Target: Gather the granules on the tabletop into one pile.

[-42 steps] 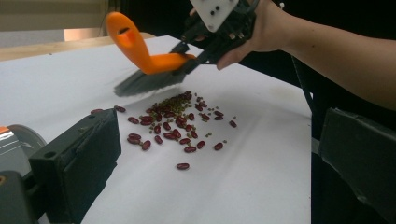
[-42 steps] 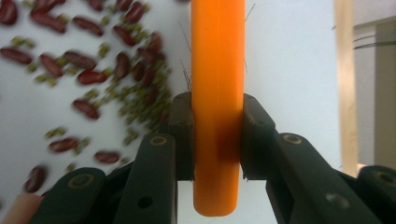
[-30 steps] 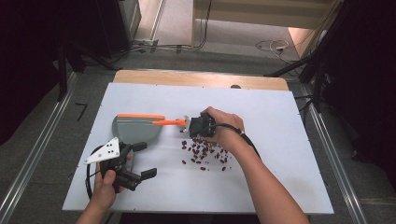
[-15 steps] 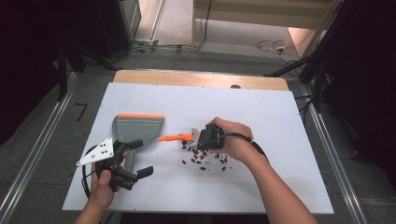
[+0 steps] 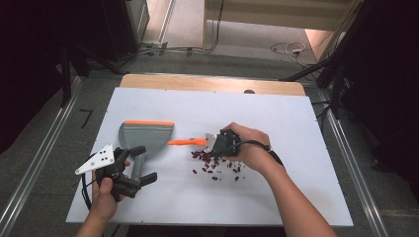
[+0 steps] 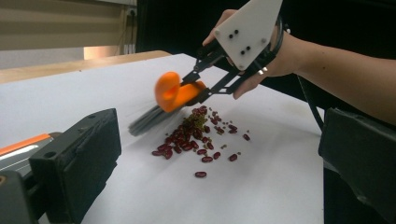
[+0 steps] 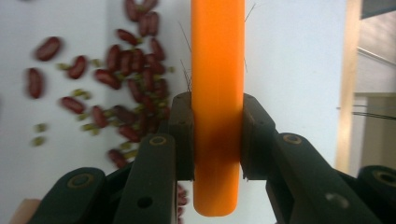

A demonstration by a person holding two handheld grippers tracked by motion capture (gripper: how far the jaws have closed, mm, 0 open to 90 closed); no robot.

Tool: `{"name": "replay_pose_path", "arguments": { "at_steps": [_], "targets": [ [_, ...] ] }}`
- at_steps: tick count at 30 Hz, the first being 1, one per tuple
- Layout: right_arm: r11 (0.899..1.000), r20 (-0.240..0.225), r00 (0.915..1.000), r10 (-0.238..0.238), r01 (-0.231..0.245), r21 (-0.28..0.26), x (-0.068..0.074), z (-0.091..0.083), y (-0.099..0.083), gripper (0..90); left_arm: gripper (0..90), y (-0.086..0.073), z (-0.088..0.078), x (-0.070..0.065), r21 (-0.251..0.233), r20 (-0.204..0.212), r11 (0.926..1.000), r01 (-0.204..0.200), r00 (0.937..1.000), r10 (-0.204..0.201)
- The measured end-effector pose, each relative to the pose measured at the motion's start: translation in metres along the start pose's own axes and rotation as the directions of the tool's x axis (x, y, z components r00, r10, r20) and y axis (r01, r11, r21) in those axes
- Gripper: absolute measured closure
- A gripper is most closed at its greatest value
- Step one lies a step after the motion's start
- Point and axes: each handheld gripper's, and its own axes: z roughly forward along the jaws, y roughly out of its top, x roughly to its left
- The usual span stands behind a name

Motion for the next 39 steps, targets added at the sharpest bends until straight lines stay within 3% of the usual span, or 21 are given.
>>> {"name": "replay_pose_path", "arguments": {
  "at_steps": [6, 11, 13, 14, 15, 16, 17, 18, 19, 20, 22, 25, 27, 28, 29, 30, 34, 35, 36, 37, 39],
  "targets": [
    [0.999, -0.003, 0.9998, -0.02, 0.02, 0.041, -0.002, 0.014, 0.005, 68.5, 0.0, 0.0, -0.005, 0.001, -0.017, -0.008, 0.9999, 0.0, 1.0, 0.0],
    [0.998, -0.022, 0.9997, 0.013, -0.011, 0.067, 0.01, 0.009, 0.002, 68.5, 0.0, 0.0, -0.006, 0.002, -0.022, -0.012, 0.9997, -0.003, 0.9999, 0.002],
    [0.998, -0.031, 0.9994, -0.014, 0.016, 0.064, 0.012, 0.007, 0.001, 68.5, 0.0, 0.001, -0.007, 0.002, -0.028, -0.015, 0.9996, 0.0, 0.9999, 0.0],
    [0.997, -0.042, 0.999, 0.014, -0.011, 0.071, 0.016, 0.003, 0.001, 68.5, 0.0, 0.001, -0.007, 0.002, -0.029, -0.016, 0.9996, 0.0, 0.9999, 0.0],
    [0.999, -0.046, 0.9988, -0.019, 0.021, 0.046, 0.014, 0.002, 0.0, 68.5, 0.0, 0.001, -0.007, 0.002, -0.029, -0.017, 0.9996, -0.001, 0.9999, 0.001],
    [0.998, -0.059, 0.9981, 0.017, -0.014, 0.054, 0.017, -0.001, -0.001, 68.5, 0.0, 0.001, -0.007, 0.002, -0.027, -0.018, 0.9996, -0.003, 0.9998, 0.002],
    [0.999, -0.058, 0.9983, -0.006, 0.008, 0.033, 0.016, -0.001, -0.002, 68.5, 0.0, 0.001, -0.007, 0.002, -0.026, -0.018, 0.9997, -0.003, 0.9998, 0.003],
    [0.999, -0.066, 0.9973, 0.033, -0.03, 0.041, 0.018, -0.004, -0.004, 68.5, 0.0, 0.001, -0.007, 0.002, -0.024, -0.019, 0.9997, -0.004, 0.9998, 0.003],
    [1.0, -0.058, 0.9981, 0.019, -0.018, 0.018, 0.016, -0.004, -0.006, 68.5, 0.0, 0.0, -0.006, 0.002, -0.022, -0.019, 0.9997, -0.005, 0.9998, 0.004],
    [0.998, -0.062, 0.9962, 0.061, -0.06, 0.028, 0.016, -0.007, -0.008, 68.5, 0.0, 0.0, -0.006, 0.002, -0.02, -0.018, 0.9998, -0.003, 0.9998, 0.003],
    [0.997, -0.039, 0.9965, 0.074, -0.073, 0.013, 0.008, -0.01, -0.015, 68.5, 0.0, 0.0, -0.006, 0.001, -0.02, -0.019, 0.9998, -0.001, 0.9998, 0.001],
    [0.989, 0.0, 0.9898, 0.142, -0.142, 0.036, -0.001, -0.017, -0.028, 68.5, 0.0, 0.0, -0.006, 0.002, -0.015, -0.02, 0.9999, -0.004, 0.9998, 0.004],
    [0.964, 0.013, 0.9691, 0.246, -0.246, 0.097, -0.009, -0.022, -0.043, 68.5, 0.0, -0.001, -0.005, 0.002, -0.015, -0.02, 0.9999, -0.002, 0.9998, 0.002],
    [0.964, 0.013, 0.9691, 0.246, -0.246, 0.097, -0.009, -0.022, -0.043, 68.5, 0.0, -0.001, -0.005, 0.002, -0.015, -0.02, 0.9999, 0.0, 0.9998, -0.001],
    [0.94, 0.023, 0.9479, 0.318, -0.318, 0.125, -0.012, -0.024, -0.054, 68.4, 0.0, -0.001, -0.005, 0.002, -0.013, -0.019, 0.9999, 0.0, 0.9998, 0.0],
    [0.94, 0.023, 0.9479, 0.318, -0.318, 0.125, -0.012, -0.024, -0.054, 68.4, 0.0, -0.001, -0.004, 0.002, -0.011, -0.018, 0.9999, 0.0, 0.9998, 0.0],
    [0.849, 0.078, 0.8763, 0.475, -0.48, 0.221, -0.01, -0.021, -0.072, 68.4, 0.0, -0.002, -0.002, 0.001, -0.003, -0.015, 1.0, -0.002, 0.9999, 0.002],
    [0.803, 0.083, 0.8412, 0.534, -0.536, 0.26, -0.007, -0.017, -0.077, 68.5, 0.0, -0.002, -0.001, 0.001, -0.003, -0.014, 1.0, -0.001, 0.9999, 0.001],
    [0.803, 0.083, 0.8412, 0.534, -0.536, 0.26, -0.007, -0.017, -0.077, 68.5, 0.0, -0.002, -0.001, 0.001, -0.003, -0.014, 1.0, -0.001, 0.9999, 0.001],
    [0.768, 0.076, 0.8082, 0.584, -0.58, 0.272, -0.004, -0.016, -0.077, 68.4, 0.0, -0.002, -0.001, 0.001, -0.003, -0.014, 1.0, -0.002, 0.9999, 0.002],
    [0.762, 0.078, 0.8017, 0.593, -0.589, 0.27, -0.003, -0.015, -0.075, 68.4, 0.0, -0.001, -0.001, 0.001, -0.004, -0.014, 1.0, -0.001, 0.9999, 0.001]
  ]
}}
